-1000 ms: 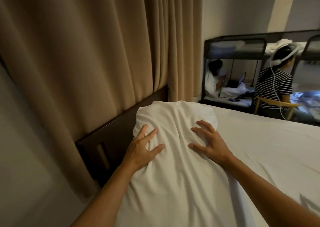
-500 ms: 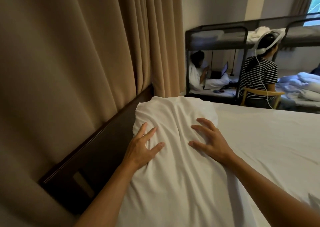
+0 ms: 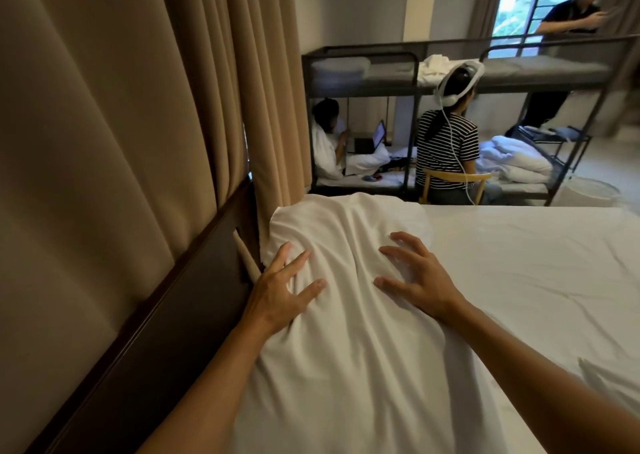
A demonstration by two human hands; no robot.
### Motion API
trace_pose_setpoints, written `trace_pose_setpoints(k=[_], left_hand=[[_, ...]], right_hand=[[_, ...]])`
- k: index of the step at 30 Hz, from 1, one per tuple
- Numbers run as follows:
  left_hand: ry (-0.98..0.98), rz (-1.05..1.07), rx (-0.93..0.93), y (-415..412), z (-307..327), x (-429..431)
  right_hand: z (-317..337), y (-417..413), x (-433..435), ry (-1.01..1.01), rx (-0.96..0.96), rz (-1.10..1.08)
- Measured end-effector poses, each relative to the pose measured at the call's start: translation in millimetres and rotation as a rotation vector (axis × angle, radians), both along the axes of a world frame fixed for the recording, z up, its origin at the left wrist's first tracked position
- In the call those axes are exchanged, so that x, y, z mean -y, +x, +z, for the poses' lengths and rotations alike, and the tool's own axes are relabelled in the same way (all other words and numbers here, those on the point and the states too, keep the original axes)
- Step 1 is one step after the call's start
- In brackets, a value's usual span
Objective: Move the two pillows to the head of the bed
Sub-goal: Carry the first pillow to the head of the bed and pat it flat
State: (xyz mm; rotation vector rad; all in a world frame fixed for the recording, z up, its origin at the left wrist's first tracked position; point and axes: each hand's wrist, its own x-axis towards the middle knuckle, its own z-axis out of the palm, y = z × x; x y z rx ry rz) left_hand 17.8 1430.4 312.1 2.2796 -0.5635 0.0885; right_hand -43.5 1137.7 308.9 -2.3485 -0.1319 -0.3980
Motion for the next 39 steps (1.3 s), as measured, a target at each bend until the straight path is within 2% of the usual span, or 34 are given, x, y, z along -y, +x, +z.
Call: trace_pose_setpoints(k=[13,23,29,34,39], left_hand=[[-0.001,-0.042,0.082,64.7,32.1,5.2],[0.078,0.009,0.086,155.0,16.2,33.7],[0.073,0.016,0.045,263.1,-19.2,88.6],[0.103,0.003,-0.006,362.2,-78.2,138.3],[0.124,0.006,-0.071,432.8,-138.1,172.6]], right_hand=[[28.1,58.2,2.5,0.005,0.082,-0.056],[-1.2,161.1,31.7,0.066,0.101,-0.025],[-47.4,276.7,85.1,0.097,0.078,-0.008],[-108.7,369.8,133.9,0.092,0.027,-0.023],[-167.1,426.0,163.3,0.099,-0.043,-0.058]])
